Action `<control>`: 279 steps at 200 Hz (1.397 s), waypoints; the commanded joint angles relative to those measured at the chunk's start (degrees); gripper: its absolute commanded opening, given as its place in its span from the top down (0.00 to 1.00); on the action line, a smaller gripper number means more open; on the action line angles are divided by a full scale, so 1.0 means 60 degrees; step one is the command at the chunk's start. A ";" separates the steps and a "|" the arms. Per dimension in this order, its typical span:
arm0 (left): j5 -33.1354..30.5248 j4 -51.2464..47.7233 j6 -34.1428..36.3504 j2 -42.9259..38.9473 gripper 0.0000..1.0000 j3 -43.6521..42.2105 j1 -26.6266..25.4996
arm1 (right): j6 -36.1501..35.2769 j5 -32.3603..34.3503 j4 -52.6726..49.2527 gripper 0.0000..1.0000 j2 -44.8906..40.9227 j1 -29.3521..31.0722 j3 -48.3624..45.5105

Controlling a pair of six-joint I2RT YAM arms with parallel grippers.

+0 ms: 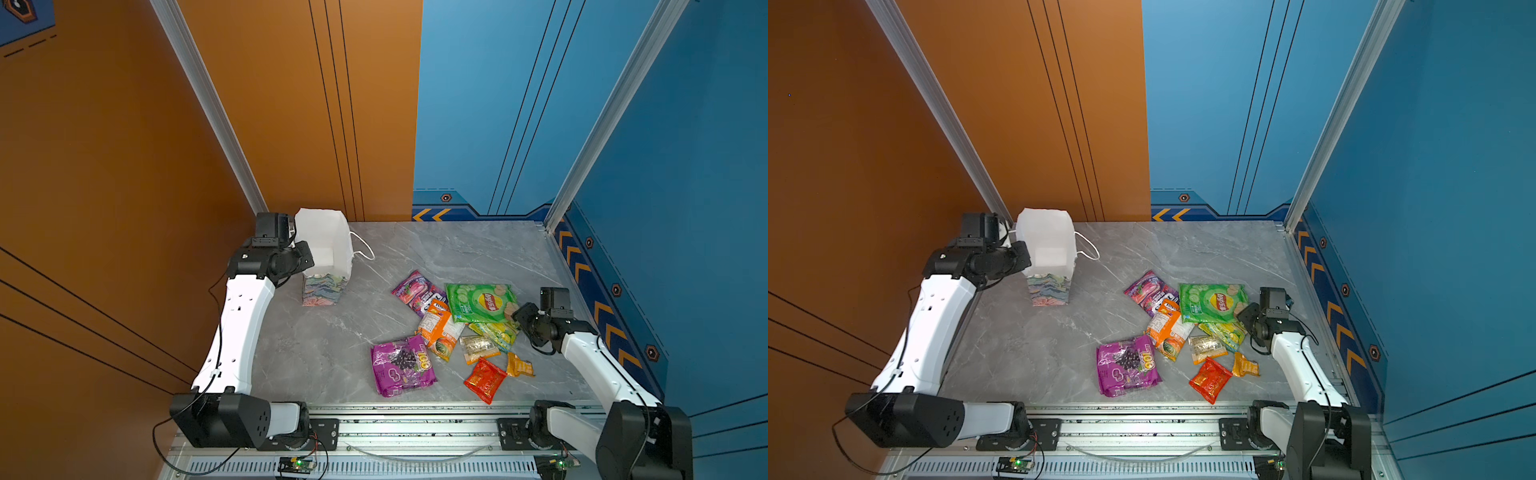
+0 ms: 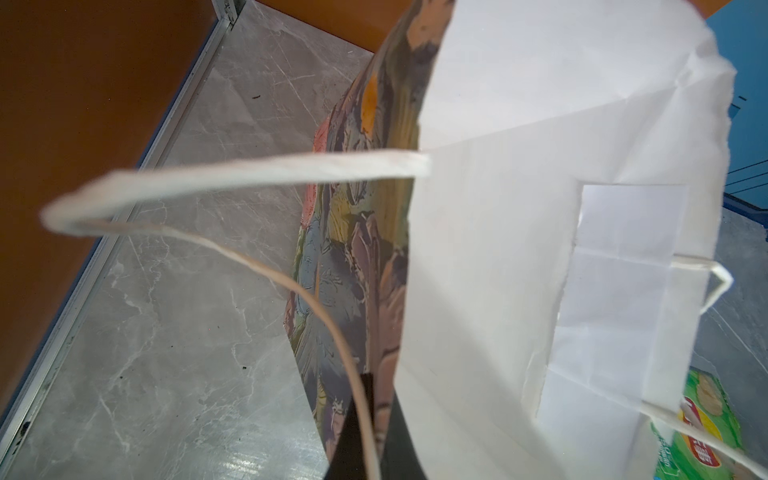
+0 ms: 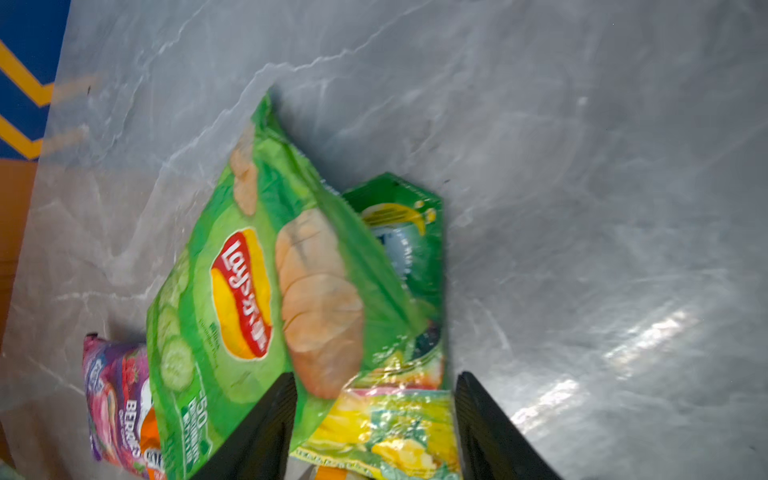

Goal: Place the snacks into the paper bag
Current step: 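Close the right gripper on the Lay's bag's edge and lift it, then carry the Lay's bag with the right gripper over the paper bag opening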

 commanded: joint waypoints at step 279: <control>0.2736 -0.0238 -0.0494 0.1112 1.00 0.0771 -0.0579 | 0.0854 -0.0802 0.1196 1.00 0.0988 0.1183 0.3033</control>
